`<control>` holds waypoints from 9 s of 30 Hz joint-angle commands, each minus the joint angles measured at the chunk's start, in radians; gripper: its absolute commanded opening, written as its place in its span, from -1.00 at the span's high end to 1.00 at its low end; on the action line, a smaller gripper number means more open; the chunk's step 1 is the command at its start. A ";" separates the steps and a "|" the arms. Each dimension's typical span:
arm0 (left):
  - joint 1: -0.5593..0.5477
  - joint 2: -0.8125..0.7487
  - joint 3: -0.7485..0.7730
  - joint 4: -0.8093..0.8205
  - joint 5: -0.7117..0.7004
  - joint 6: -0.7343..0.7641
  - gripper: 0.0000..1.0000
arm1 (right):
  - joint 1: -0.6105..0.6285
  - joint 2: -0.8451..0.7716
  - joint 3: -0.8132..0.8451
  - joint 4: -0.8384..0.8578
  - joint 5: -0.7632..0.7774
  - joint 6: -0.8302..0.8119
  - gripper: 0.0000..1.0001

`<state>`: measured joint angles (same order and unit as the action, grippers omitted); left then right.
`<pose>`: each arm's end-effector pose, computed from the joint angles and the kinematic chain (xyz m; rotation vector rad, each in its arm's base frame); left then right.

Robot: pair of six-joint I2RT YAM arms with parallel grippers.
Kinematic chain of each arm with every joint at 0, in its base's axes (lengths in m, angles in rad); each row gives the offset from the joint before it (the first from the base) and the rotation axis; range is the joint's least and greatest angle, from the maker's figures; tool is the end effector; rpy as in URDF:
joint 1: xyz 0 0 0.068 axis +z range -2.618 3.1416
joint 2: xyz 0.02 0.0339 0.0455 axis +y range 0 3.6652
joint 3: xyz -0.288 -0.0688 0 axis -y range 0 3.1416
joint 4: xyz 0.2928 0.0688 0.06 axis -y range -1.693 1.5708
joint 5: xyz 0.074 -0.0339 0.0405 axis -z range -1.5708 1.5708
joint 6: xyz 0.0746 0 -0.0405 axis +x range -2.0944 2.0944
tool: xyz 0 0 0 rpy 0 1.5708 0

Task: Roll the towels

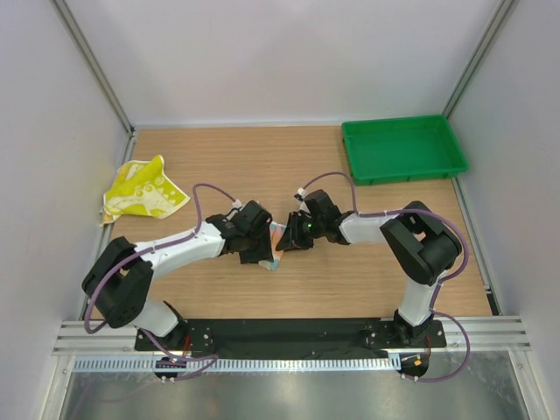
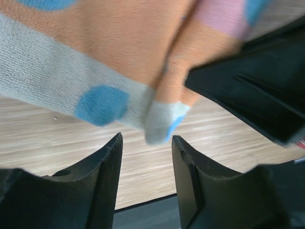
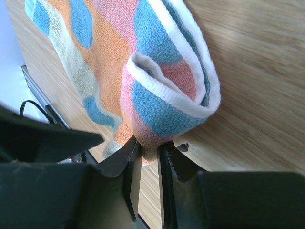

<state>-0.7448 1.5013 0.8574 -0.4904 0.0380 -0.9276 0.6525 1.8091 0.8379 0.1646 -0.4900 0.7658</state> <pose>0.2429 -0.2278 0.1384 -0.2468 2.8232 -0.5025 0.2961 0.2705 0.0846 -0.1144 2.6292 1.1821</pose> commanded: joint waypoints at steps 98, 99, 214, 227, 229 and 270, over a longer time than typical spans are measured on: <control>-0.396 0.059 -0.050 0.233 -0.368 0.335 0.85 | -0.146 0.016 0.244 -0.619 0.059 -0.191 0.57; -0.393 0.059 -0.050 0.231 -0.365 0.335 0.85 | -0.152 0.009 0.241 -0.628 0.060 -0.191 0.63; 0.018 -0.102 0.104 -0.094 -0.143 0.291 -0.24 | -0.025 -0.044 -0.013 -0.095 0.022 -0.006 0.51; -0.390 -0.055 0.123 -0.004 -0.532 0.377 -0.21 | 0.018 -0.016 0.115 -0.330 0.060 -0.049 0.51; -0.409 -0.043 0.111 0.028 -0.538 0.375 -0.21 | 0.018 -0.014 0.119 -0.342 0.060 -0.051 0.51; -0.455 0.145 -0.035 0.116 -0.576 0.282 0.07 | 0.024 0.070 0.190 -0.419 -0.004 -0.108 0.49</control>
<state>-1.2148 1.6516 0.8825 -0.3634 -0.5728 -0.6029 0.6701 1.8439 1.0000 -0.1673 -0.4942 0.7132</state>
